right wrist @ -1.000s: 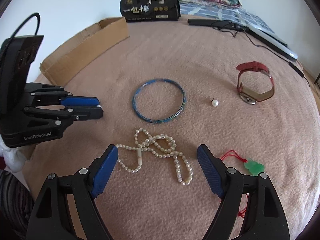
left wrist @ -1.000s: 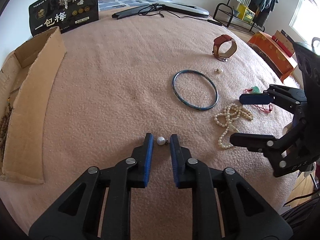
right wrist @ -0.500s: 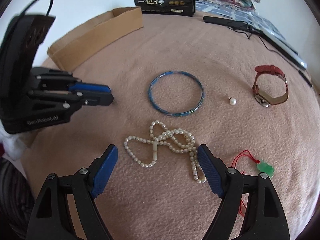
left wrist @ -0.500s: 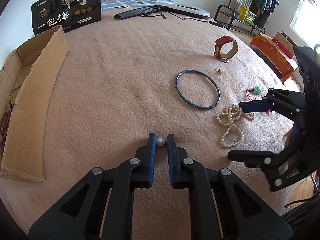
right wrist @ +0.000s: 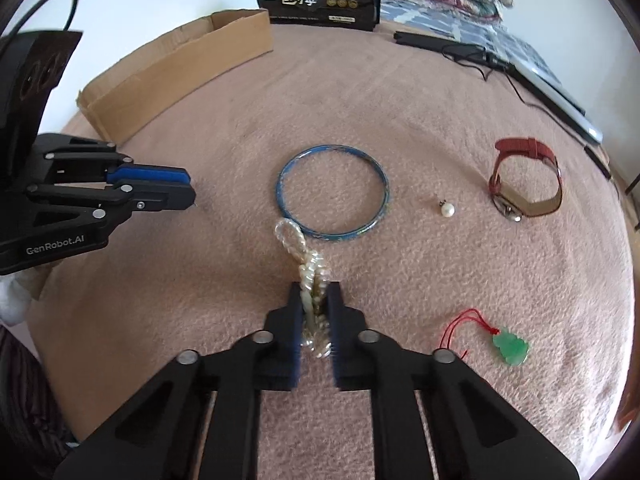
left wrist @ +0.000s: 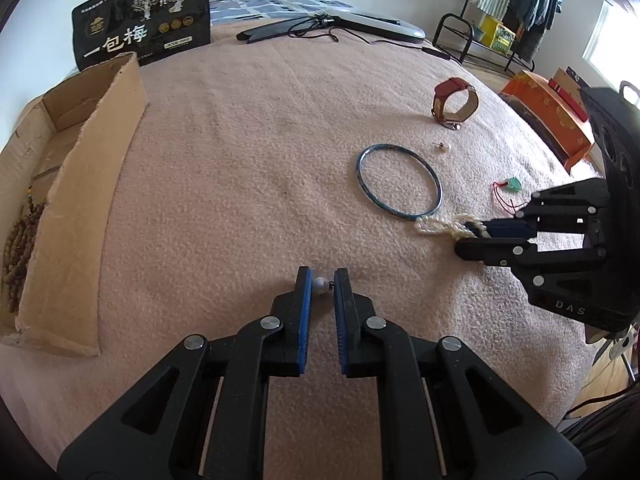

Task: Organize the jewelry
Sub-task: 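Carry the pearl pendant and pearl necklace over the cardboard box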

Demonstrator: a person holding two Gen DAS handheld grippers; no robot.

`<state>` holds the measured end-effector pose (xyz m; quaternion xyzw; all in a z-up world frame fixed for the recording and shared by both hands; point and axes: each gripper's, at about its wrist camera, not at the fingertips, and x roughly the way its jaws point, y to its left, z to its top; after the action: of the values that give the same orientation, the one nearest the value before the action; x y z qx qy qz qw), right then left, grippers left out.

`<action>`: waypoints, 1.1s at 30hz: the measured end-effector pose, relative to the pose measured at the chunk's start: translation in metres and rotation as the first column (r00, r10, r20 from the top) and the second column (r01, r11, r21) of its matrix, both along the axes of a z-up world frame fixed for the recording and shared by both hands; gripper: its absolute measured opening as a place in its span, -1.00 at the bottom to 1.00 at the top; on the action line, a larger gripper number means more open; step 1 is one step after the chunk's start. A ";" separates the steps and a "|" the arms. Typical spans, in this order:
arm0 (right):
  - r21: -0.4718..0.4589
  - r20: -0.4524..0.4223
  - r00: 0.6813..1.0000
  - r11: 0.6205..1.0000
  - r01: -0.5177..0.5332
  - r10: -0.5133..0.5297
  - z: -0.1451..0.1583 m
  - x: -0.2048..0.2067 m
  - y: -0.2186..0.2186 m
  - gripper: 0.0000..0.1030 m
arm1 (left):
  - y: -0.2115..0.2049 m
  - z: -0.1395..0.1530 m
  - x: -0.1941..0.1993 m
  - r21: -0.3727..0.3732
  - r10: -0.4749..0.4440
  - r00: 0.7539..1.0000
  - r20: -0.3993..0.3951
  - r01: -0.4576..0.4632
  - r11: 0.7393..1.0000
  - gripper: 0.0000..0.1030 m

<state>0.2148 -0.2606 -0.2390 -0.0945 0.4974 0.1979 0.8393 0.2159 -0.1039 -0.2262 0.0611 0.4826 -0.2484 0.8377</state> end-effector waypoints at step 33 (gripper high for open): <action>0.102 0.186 0.981 0.994 0.032 -0.050 0.103 -0.022 -0.004 -0.95 | 0.066 0.088 -0.033 -0.114 0.122 0.981 0.151 -0.105 0.988 -0.82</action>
<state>0.1932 -0.2642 -0.1361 -0.0612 0.4072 0.1949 0.8902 0.1832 -0.0376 -0.1386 0.0084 0.4038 -0.2199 0.8880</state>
